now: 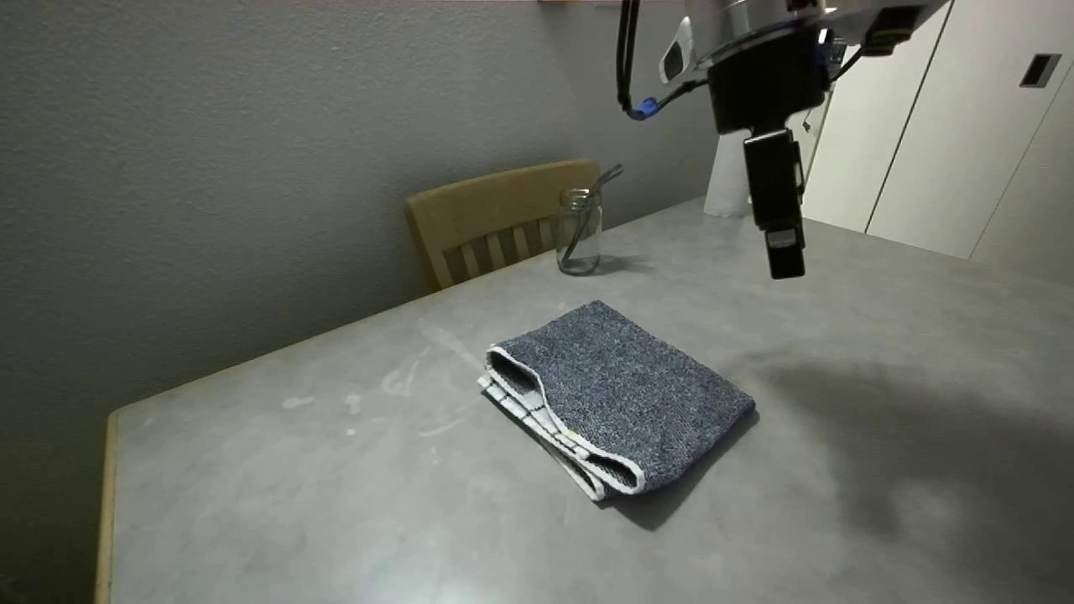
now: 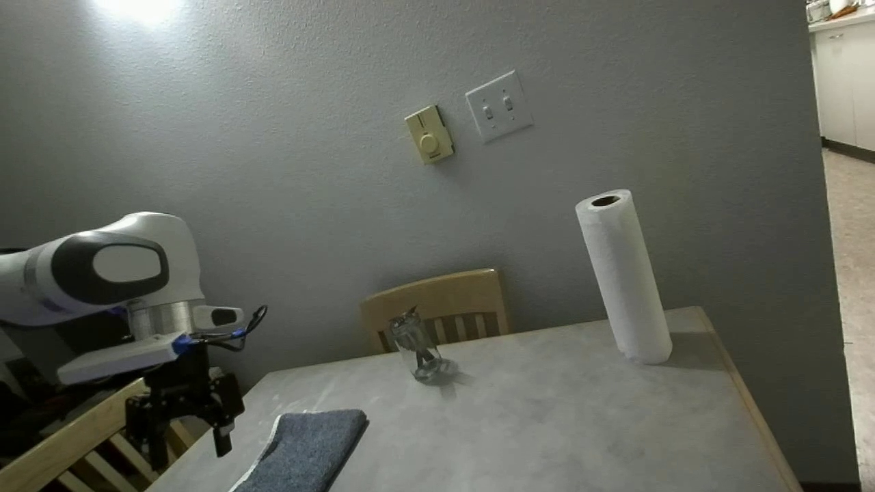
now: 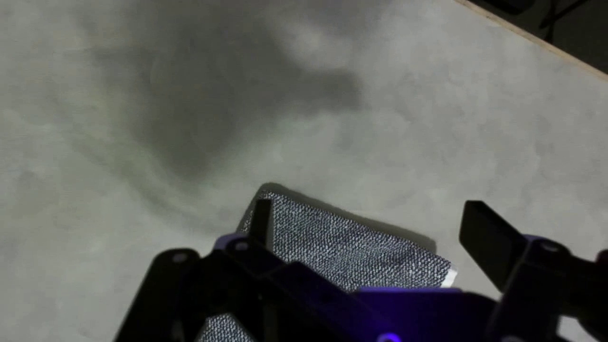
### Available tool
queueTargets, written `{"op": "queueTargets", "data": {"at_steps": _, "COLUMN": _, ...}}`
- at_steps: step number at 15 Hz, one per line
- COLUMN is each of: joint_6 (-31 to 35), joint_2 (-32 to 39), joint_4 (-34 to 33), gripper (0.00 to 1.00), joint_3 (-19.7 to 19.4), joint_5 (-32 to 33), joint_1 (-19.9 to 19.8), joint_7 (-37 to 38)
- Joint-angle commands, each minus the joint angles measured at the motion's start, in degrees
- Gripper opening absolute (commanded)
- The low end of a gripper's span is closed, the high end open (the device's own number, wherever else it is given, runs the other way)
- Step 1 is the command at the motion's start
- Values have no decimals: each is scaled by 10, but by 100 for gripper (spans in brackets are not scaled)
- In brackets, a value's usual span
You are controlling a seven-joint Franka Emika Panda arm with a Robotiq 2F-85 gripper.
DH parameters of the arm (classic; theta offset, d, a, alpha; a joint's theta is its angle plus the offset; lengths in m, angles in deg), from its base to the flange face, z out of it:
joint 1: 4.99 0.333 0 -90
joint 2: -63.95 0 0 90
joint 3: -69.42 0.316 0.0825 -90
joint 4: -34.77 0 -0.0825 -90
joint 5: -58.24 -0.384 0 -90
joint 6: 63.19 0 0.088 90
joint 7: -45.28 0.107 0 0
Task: Fold the towel then unfold it
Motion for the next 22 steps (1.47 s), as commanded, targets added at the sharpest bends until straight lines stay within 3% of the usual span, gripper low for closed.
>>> {"op": "queueTargets", "data": {"at_steps": 1, "joint_6": -1, "joint_2": -2, "joint_4": -1, "gripper": 100, "joint_3": 4, "joint_5": 1, "joint_1": -5, "joint_7": 1}}
{"op": "queueTargets", "data": {"at_steps": 4, "joint_6": -12, "joint_2": 2, "joint_4": -12, "gripper": 100, "joint_3": 5, "joint_5": 7, "joint_1": -2, "joint_7": 7}}
{"op": "queueTargets", "data": {"at_steps": 10, "joint_6": -90, "joint_2": 61, "joint_4": -103, "gripper": 100, "joint_3": 14, "joint_5": 36, "joint_1": 26, "joint_7": 31}}
{"op": "queueTargets", "data": {"at_steps": 17, "joint_6": -185, "joint_2": 202, "joint_4": -284, "gripper": 100, "joint_3": 30, "joint_5": 66, "joint_1": 68, "joint_7": 15}}
{"op": "queueTargets", "data": {"at_steps": 18, "joint_6": -149, "joint_2": 154, "joint_4": -218, "gripper": 100, "joint_3": 32, "joint_5": 48, "joint_1": 59, "joint_7": 24}}
{"op": "queueTargets", "data": {"at_steps": 22, "joint_6": -168, "joint_2": 200, "joint_4": -269, "gripper": 100, "joint_3": 32, "joint_5": 57, "joint_1": 68, "joint_7": 24}}
